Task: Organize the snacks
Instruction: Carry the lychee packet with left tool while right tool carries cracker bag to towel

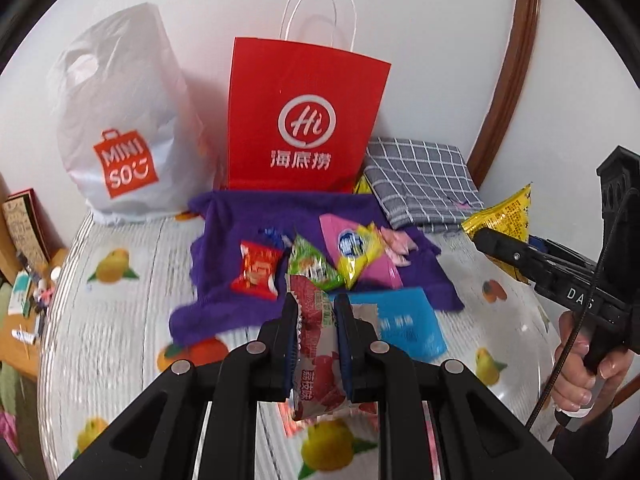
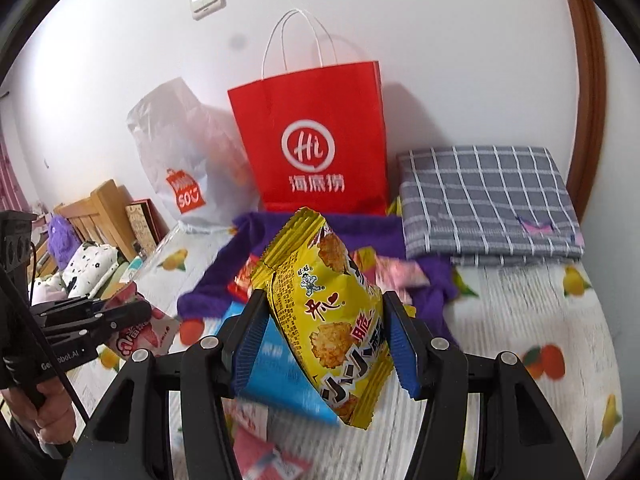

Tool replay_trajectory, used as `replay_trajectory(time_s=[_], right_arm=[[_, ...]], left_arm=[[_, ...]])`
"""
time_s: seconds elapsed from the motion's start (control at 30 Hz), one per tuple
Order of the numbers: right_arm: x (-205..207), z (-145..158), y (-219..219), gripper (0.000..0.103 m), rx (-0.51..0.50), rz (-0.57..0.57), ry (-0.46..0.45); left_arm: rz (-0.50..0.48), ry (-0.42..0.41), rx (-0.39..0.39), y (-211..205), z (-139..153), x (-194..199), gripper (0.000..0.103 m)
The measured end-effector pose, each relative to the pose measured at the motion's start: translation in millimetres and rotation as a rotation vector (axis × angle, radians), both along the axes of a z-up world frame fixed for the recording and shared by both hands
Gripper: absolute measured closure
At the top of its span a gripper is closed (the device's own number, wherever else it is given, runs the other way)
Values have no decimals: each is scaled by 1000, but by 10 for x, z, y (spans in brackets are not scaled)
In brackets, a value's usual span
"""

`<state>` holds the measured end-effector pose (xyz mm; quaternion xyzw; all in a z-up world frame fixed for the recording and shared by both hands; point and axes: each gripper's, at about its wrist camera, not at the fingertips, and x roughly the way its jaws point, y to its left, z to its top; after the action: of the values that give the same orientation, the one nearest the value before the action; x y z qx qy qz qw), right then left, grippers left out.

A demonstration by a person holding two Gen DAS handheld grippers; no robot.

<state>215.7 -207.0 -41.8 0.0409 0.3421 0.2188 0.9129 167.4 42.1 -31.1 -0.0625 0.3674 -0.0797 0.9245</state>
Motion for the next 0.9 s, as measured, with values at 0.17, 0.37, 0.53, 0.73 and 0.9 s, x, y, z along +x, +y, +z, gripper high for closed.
replay_trajectory(time_s=[0.17,0.37,0.53,0.73,0.9], right_arm=[[309,102,93,46,0,3,-18],[661,150,255,46,17,14,-8],[898,139,381,46,24,15,2],[1086,-62,496,46,37,39,39],[1200,-280,580,46,5,56,85]], left_arm=[[20,12,-8,48,38,297,86],[31,5,-38,137,97,661,86],[45,-3,-30,151,144,937,86],[75,20,-13,210,-5,1208,86],[104,62,-36,328,-179,1390,86]])
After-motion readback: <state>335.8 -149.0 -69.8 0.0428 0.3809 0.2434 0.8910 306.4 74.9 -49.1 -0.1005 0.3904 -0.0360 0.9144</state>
